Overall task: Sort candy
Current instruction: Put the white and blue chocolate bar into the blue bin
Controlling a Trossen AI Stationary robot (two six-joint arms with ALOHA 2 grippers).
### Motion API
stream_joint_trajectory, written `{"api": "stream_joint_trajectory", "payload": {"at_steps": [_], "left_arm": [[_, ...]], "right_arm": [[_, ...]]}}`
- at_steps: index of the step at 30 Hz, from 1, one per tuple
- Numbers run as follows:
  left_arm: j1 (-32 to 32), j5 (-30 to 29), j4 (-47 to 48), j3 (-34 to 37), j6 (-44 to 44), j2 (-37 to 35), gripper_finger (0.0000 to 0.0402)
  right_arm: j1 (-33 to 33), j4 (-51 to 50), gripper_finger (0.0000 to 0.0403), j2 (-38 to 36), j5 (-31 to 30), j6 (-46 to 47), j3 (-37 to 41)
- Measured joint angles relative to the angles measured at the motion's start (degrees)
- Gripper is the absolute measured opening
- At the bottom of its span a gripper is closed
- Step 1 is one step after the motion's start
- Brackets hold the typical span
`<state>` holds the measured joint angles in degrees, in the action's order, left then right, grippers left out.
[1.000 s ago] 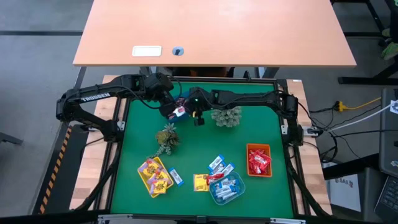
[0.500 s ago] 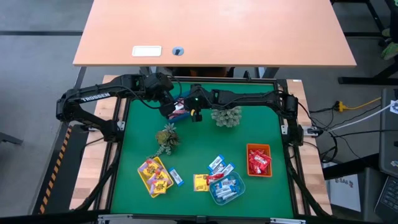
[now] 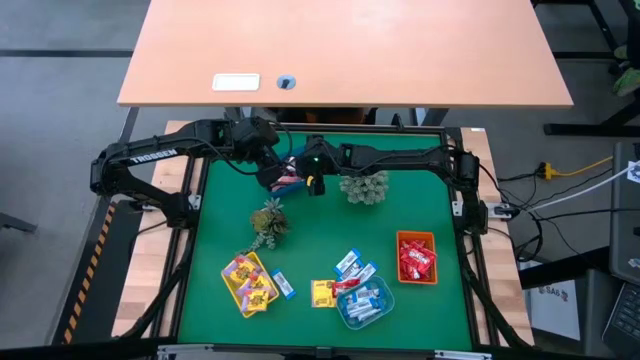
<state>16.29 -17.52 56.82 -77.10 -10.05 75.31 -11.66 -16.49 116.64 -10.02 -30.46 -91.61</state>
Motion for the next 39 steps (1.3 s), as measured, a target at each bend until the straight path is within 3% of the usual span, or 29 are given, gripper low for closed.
{"api": "stream_joint_trajectory", "payload": {"at_steps": [5, 11, 17, 22, 31, 39], "left_arm": [[0.0, 0.0, 0.0, 0.0, -0.1, 0.0, 0.0206], [0.0, 0.1, 0.1, 0.0, -0.1, 0.0, 0.0206], [-0.7, 0.2, 0.2, 0.0, -0.1, 0.0, 0.0206], [-3.2, 0.2, 0.2, 0.0, -0.1, 0.0, 0.0206], [-9.8, 0.3, -0.1, 0.0, -2.6, 0.0, 0.0206], [-14.7, 0.2, -2.8, 0.0, -3.5, 0.0, 0.0206]], "right_arm": [[1.1, -3.0, 0.0282, -0.8, -0.1, 0.1, -0.3], [5.5, -23.2, 0.0278, -3.6, 0.5, 0.5, -7.0], [13.3, -45.0, 0.0276, -4.1, 9.4, 5.9, -13.4], [20.6, -53.9, 0.0276, -4.2, 14.2, 9.5, -12.0], [29.6, -53.4, 0.0276, -4.2, 14.2, 12.6, -5.1], [30.4, -45.0, 0.0276, -4.1, 14.1, 12.1, 2.0]]}}
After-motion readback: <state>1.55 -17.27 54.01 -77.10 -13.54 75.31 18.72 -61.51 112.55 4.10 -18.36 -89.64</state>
